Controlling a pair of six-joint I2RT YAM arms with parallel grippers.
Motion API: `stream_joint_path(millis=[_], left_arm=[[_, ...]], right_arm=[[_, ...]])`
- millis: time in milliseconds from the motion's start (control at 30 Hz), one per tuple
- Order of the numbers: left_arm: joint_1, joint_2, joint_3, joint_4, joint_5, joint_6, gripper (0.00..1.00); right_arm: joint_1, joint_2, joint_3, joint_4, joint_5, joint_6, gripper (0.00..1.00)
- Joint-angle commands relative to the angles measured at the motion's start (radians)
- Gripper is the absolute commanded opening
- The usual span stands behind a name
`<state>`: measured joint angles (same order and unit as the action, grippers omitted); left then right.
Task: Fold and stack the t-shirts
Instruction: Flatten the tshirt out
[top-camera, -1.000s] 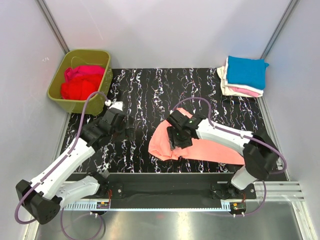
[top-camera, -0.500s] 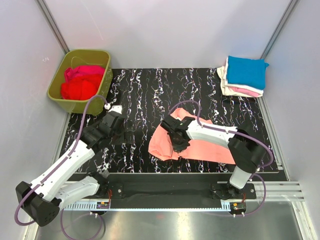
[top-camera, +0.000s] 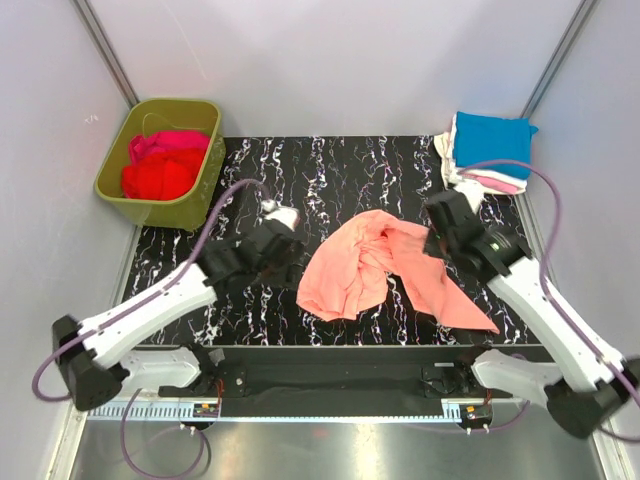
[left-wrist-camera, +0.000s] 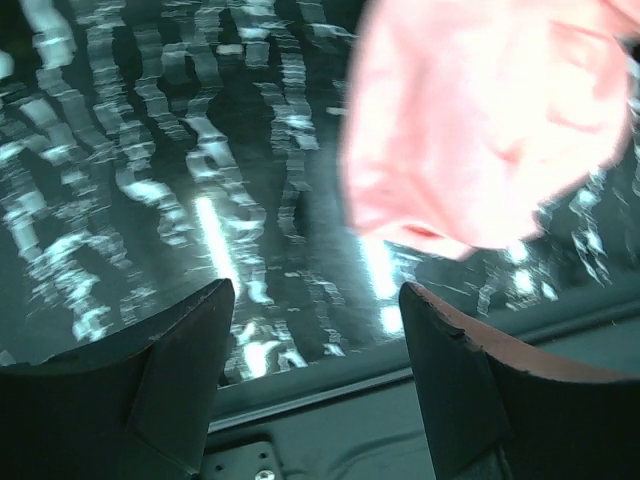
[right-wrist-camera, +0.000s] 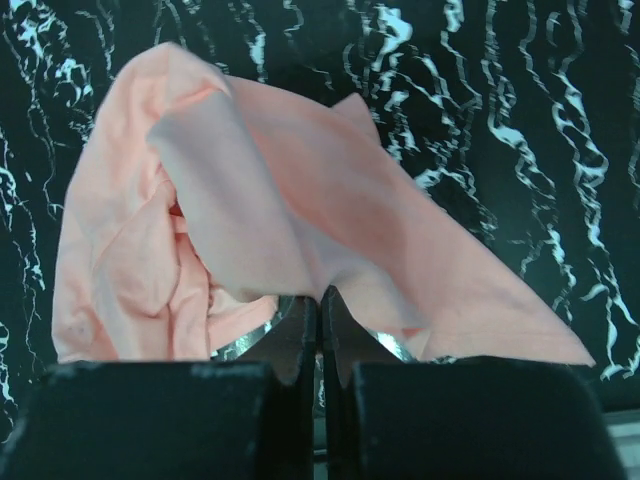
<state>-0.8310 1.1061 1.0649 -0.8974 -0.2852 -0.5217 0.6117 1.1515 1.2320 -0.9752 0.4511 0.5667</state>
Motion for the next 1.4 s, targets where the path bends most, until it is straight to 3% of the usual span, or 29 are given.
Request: stream_joint_path(millis=[0, 133, 433, 767, 1367], left_arm=[[-0.118, 0.112, 0.07, 0.112, 0.011, -0.009, 0.71], [-0.264, 0.33, 0.167, 0.17, 0.021, -0.026, 0.71], [-0.368, 0.655, 0.291, 0.19, 0.069, -0.073, 0.66], [-0.399, 0.727, 0.237, 0.253, 0.133, -0.104, 0.59], [-0.404, 0.827, 0.248, 0.244, -0.009, -0.162, 0.49]], right_arm=[[-0.052, -0.071, -0.087, -0.08, 0.041, 0.033, 0.0], [-0.09, -0.116, -0.172, -0.079, -0.003, 0.056, 0.0], [-0.109, -0.137, -0.2, -0.068, -0.009, 0.053, 0.0], [-0.133, -0.131, -0.204, -0.04, -0.032, 0.03, 0.0], [-0.139, -0.151, -0.22, -0.028, -0.057, 0.019, 0.0]])
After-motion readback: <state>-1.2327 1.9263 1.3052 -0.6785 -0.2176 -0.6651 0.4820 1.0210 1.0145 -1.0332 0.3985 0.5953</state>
